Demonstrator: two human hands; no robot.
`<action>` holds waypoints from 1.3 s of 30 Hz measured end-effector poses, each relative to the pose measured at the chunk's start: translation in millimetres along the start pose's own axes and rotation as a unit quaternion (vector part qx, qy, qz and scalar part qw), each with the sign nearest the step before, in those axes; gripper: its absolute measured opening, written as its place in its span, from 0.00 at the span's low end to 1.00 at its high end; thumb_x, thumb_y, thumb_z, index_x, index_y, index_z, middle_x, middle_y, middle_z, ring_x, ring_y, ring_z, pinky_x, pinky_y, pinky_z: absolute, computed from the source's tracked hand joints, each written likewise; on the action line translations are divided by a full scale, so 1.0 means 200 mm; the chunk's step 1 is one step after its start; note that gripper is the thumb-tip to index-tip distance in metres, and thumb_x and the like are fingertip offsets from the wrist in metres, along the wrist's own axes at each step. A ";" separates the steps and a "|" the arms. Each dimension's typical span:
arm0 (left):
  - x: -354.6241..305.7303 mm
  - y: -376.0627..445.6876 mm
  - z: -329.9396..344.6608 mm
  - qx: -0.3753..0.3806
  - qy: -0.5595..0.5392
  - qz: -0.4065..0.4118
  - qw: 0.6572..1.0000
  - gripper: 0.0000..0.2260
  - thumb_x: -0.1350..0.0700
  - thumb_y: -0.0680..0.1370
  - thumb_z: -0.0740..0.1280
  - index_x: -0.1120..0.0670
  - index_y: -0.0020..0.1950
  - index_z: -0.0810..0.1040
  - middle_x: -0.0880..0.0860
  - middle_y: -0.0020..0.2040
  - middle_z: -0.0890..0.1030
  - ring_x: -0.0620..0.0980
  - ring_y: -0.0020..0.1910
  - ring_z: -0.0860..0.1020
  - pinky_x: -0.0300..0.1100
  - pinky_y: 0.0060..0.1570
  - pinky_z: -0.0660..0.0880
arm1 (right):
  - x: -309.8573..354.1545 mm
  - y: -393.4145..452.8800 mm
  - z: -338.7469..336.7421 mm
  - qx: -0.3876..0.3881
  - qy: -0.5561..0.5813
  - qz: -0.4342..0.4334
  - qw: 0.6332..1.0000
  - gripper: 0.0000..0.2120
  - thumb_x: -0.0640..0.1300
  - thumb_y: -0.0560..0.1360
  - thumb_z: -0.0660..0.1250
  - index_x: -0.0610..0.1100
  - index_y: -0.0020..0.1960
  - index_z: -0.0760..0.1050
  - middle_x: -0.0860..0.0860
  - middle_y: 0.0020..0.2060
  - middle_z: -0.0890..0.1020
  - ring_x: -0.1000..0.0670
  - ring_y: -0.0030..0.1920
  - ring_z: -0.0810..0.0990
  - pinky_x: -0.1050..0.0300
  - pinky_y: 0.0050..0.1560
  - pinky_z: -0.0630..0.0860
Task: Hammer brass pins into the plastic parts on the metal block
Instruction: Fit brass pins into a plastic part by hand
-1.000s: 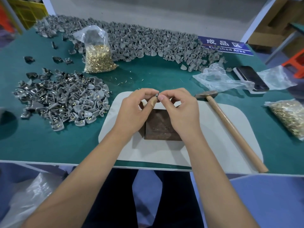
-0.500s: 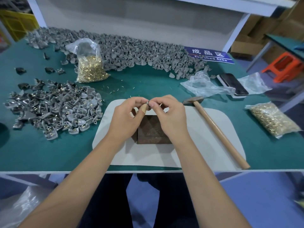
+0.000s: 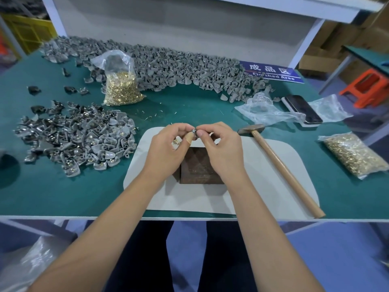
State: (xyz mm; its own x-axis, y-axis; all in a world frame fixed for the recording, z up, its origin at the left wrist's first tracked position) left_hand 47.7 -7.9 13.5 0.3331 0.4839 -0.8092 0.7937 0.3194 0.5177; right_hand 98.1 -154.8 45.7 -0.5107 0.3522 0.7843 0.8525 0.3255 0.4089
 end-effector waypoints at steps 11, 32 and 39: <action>0.02 0.00 -0.01 -0.006 0.036 -0.007 0.999 0.07 0.52 0.80 0.68 0.40 0.53 0.78 0.38 0.48 0.83 0.42 0.50 0.81 0.29 0.51 0.71 | 0.01 0.01 0.00 0.014 -0.003 0.009 1.000 0.06 0.40 0.77 0.72 0.48 0.48 0.87 0.55 0.42 0.85 0.57 0.44 0.79 0.65 0.45 0.72; 0.02 -0.04 -0.02 -0.006 0.063 0.020 0.998 0.06 0.56 0.81 0.68 0.48 0.56 0.80 0.41 0.50 0.83 0.44 0.48 0.79 0.33 0.52 0.73 | -0.01 0.00 0.00 0.029 -0.004 -0.009 1.000 0.06 0.37 0.76 0.71 0.45 0.43 0.83 0.56 0.38 0.82 0.55 0.40 0.77 0.66 0.44 0.69; 0.01 -0.05 -0.02 0.006 0.068 0.019 0.997 0.06 0.58 0.80 0.69 0.50 0.55 0.81 0.43 0.48 0.82 0.44 0.47 0.79 0.34 0.51 0.74 | 0.01 -0.02 0.01 0.022 -0.092 -0.073 0.993 0.07 0.35 0.75 0.71 0.45 0.42 0.82 0.52 0.37 0.80 0.49 0.40 0.77 0.49 0.45 0.75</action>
State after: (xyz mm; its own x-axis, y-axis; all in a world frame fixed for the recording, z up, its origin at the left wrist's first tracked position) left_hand 38.4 -5.6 7.7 0.2910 0.6019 -0.7437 0.7883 0.2896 0.5429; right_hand 93.6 -154.3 45.0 -0.6436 0.4522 0.6175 0.7643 0.4217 0.4878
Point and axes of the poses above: each hand's wrist, its own y-axis towards the middle knuckle, its own z-axis out of the palm, x = y × z, the point moved 1 cm from there along y, towards the middle knuckle
